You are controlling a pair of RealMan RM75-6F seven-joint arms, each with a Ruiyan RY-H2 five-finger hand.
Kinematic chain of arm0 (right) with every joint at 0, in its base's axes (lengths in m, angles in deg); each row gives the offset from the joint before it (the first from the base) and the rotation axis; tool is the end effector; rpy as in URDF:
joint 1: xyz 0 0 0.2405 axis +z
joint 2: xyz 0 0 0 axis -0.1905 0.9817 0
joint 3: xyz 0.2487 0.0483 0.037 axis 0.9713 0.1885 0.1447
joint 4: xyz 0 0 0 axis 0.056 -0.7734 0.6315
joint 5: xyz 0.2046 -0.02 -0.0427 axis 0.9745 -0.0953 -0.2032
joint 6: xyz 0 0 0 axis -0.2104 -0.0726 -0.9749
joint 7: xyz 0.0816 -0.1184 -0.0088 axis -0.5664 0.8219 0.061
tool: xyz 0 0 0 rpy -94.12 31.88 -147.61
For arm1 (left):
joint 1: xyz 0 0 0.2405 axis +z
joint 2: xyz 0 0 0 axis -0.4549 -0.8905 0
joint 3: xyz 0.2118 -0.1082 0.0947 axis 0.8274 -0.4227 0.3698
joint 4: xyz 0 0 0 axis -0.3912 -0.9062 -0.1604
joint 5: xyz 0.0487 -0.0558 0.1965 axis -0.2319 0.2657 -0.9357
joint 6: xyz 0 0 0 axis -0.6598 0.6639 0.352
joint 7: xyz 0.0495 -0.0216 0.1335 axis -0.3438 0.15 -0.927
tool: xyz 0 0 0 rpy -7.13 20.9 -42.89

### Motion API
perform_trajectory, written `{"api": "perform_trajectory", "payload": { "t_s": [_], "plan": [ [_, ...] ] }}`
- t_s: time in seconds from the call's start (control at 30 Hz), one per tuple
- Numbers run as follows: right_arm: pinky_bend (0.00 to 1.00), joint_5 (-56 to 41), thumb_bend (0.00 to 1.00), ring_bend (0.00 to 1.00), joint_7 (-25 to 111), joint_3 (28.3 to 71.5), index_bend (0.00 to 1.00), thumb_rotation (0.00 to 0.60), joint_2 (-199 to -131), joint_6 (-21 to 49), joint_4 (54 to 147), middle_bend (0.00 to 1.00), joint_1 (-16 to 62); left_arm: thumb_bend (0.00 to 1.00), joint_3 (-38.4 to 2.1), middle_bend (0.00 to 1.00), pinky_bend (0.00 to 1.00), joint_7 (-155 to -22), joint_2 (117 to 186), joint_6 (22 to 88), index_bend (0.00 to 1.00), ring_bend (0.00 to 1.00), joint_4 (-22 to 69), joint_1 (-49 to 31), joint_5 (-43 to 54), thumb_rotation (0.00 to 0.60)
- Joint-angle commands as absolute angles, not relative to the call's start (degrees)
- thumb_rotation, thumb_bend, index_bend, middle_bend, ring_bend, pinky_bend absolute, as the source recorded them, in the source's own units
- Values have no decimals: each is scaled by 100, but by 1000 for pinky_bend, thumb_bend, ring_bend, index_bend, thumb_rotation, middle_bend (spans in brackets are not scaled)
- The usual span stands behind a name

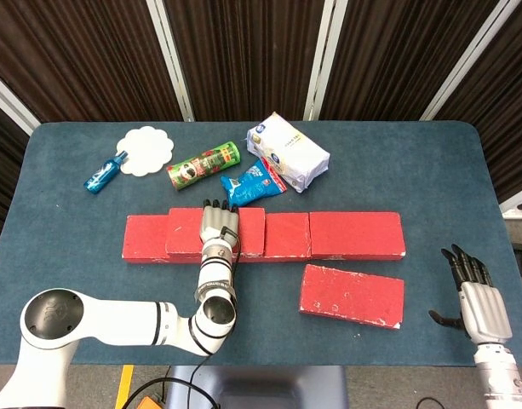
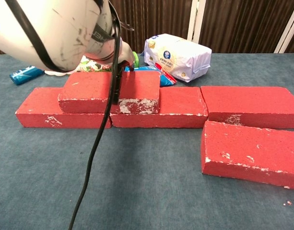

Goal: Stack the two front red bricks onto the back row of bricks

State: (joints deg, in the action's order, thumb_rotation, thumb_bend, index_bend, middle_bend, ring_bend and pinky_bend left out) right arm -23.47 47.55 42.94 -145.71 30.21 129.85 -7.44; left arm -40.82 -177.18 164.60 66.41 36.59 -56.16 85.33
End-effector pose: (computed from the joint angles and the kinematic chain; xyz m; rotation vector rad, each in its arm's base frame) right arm -0.2929 -0.1707 0.1368 1.2856 -1.1491 0.8871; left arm 0.0372 0.3845 -0.0283 -1.8225 -0.8396 -0.1526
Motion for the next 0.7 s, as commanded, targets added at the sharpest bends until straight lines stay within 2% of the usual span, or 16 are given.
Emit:
{"api": "perform_trajectory", "payload": {
  "t_s": [0.03, 0.7],
  "plan": [
    [0, -2344, 0, 7, 4755, 4293, 154, 600, -14571, 3015, 12987, 73, -743, 208, -4069, 0, 79, -17736, 16467, 6655, 0, 0, 3654, -5619, 8527, 600],
    [0, -2277, 0, 7, 4816, 4297, 155, 600, -14569, 2979, 13026, 72, -732, 201, -4163, 0, 78, -17742, 16477, 6778, 0, 0, 3672, -5599, 8532, 600]
  ]
}}
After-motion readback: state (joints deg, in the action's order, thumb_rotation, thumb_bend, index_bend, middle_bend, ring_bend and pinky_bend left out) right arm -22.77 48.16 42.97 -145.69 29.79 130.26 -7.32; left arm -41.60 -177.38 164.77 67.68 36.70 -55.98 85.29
